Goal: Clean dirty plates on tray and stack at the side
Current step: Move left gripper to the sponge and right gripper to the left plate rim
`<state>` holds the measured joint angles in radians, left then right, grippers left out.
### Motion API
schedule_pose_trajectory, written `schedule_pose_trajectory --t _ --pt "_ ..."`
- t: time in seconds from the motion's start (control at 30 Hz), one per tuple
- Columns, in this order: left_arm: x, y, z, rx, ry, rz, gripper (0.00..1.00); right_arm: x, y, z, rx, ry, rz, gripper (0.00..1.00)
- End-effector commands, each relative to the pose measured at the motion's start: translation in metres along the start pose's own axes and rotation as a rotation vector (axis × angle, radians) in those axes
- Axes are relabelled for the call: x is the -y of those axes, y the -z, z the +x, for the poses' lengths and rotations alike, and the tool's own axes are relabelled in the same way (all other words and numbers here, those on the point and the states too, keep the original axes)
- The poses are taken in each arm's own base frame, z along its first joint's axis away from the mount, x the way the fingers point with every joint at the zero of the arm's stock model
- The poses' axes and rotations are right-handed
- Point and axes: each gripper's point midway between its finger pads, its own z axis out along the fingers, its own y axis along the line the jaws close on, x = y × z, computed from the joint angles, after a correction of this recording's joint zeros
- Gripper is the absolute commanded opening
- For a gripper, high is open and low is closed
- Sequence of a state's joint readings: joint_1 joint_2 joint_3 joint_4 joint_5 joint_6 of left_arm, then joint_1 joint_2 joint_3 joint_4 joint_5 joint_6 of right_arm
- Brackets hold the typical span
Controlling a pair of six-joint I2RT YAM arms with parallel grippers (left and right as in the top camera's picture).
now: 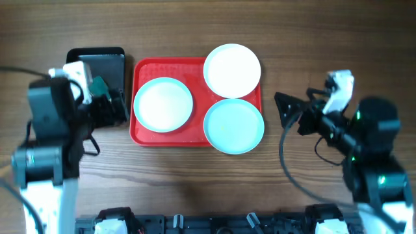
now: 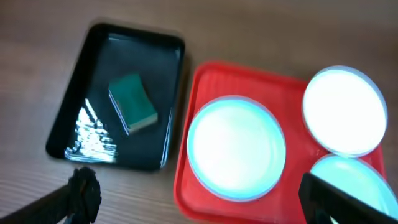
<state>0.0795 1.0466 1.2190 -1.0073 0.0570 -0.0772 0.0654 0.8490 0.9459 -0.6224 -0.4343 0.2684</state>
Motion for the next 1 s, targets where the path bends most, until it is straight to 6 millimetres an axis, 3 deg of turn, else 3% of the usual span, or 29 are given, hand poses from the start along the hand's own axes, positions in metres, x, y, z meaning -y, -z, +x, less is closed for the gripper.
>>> schedule_pose_trajectory --t 0.0,0.17,0.33,0.4,0.7,0.77,0.97 --pt "0.005 -0.016 -0.003 -0.089 -0.015 0.013 1.00 -0.012 -0.011 -0.007 -0.141 -0.071 -0.058 1.00" --pt "0.022 -0.032 0.005 -0.164 -0.003 0.118 1.00 -0.020 -0.029 -0.006 -0.306 -0.157 -0.117 1.00" --pt "0.045 -0.031 0.005 -0.178 0.007 0.252 1.00 -0.024 -0.052 -0.023 -0.274 -0.198 -0.189 1.00" --pt "0.046 -0.031 0.005 -0.175 0.006 0.258 1.00 -0.021 -0.059 -0.023 -0.283 -0.269 -0.181 0.99" --pt "0.049 -0.030 0.006 -0.184 0.017 0.273 1.00 -0.039 -0.081 -0.024 -0.289 -0.156 -0.170 1.00" --pt "0.043 -0.032 0.004 -0.180 0.068 0.236 1.00 -0.049 -0.089 -0.025 -0.295 -0.122 -0.156 1.00" --pt "-0.010 -0.036 0.000 -0.131 0.310 -0.095 1.00 -0.068 -0.124 -0.015 -0.380 -0.038 -0.056 0.96"
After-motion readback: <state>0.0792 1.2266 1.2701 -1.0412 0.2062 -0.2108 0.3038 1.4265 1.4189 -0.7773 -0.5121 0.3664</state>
